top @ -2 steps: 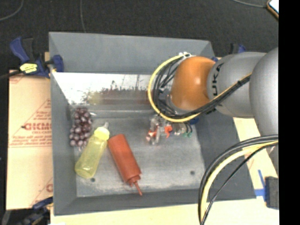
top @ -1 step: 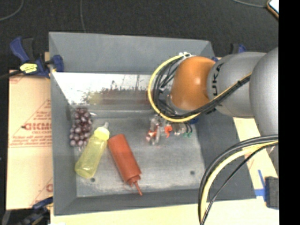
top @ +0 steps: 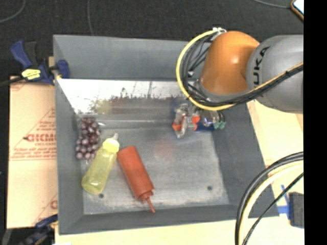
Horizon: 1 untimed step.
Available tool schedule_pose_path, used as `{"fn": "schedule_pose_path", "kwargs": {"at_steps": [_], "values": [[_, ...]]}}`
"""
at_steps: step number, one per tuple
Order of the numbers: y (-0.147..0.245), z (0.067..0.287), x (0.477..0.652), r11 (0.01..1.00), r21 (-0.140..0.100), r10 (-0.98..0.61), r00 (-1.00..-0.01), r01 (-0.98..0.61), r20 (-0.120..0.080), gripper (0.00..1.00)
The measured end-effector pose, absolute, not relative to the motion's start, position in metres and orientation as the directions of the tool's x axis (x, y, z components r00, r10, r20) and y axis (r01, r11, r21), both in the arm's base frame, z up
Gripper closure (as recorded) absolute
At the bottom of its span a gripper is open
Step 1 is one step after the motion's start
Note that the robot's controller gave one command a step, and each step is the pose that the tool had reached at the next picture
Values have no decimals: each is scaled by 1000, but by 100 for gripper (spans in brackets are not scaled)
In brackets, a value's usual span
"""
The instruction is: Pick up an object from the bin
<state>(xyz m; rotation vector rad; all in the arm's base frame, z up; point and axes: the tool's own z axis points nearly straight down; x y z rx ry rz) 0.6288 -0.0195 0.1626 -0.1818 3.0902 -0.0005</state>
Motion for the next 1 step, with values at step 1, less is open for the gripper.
{"fn": "schedule_pose_path", "kwargs": {"at_steps": [1], "values": [[-8,195,624,992,0,-125,-992,-125,-27,100]]}}
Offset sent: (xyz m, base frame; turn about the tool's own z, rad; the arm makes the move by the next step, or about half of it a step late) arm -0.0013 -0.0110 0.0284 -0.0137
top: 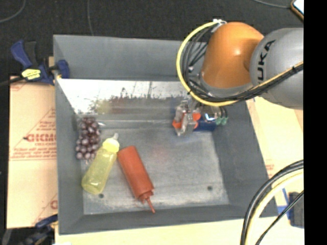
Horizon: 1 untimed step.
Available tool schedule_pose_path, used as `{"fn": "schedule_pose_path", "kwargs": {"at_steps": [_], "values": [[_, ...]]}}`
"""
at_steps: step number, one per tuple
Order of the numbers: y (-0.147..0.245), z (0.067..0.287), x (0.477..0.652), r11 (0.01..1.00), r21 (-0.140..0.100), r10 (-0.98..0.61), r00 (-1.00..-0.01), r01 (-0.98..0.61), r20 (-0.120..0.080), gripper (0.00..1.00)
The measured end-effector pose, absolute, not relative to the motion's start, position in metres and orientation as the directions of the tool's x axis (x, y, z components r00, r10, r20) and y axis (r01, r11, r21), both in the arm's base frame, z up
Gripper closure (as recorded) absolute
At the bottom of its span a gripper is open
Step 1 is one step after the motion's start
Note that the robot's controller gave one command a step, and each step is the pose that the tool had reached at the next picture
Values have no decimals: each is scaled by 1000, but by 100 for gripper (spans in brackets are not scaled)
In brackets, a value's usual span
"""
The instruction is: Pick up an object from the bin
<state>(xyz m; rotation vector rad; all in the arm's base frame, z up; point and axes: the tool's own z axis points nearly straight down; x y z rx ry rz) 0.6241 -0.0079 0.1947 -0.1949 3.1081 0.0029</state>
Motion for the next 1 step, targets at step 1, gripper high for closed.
{"fn": "schedule_pose_path", "kwargs": {"at_steps": [1], "values": [[-32,192,629,992,-4,-129,-991,-128,-39,100]]}}
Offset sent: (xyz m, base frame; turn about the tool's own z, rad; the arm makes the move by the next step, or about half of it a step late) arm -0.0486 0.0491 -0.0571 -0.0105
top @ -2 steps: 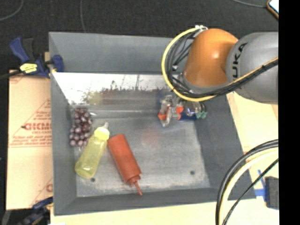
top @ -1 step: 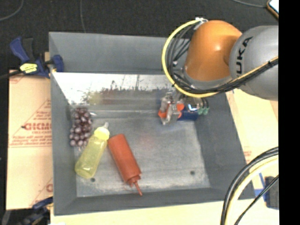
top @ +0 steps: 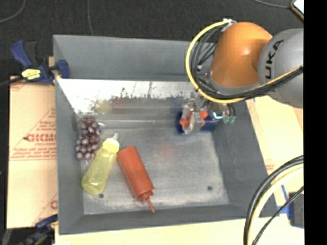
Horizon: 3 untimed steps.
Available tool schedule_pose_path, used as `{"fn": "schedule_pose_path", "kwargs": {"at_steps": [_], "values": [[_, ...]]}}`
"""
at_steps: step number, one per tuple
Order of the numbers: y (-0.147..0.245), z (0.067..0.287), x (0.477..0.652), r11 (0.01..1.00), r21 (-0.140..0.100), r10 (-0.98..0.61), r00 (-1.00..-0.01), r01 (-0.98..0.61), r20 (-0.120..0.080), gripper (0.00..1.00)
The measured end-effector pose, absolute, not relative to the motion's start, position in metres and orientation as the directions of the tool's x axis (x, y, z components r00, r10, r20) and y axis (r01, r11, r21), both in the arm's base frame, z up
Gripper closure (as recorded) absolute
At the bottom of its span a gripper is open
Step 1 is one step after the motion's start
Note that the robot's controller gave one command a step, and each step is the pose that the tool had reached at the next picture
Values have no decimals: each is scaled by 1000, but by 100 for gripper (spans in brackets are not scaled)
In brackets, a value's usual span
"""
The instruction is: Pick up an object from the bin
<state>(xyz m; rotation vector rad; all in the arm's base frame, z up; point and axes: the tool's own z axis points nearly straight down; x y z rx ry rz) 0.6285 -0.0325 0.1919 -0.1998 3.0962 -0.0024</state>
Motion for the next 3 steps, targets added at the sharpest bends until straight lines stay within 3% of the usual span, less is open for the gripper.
{"fn": "schedule_pose_path", "kwargs": {"at_steps": [1,2,3], "values": [[44,136,574,990,4,-139,-990,-139,-26,100],[-4,164,582,999,-5,-51,-997,-51,-57,100],[22,206,575,992,2,-127,-991,-127,-40,100]]}}
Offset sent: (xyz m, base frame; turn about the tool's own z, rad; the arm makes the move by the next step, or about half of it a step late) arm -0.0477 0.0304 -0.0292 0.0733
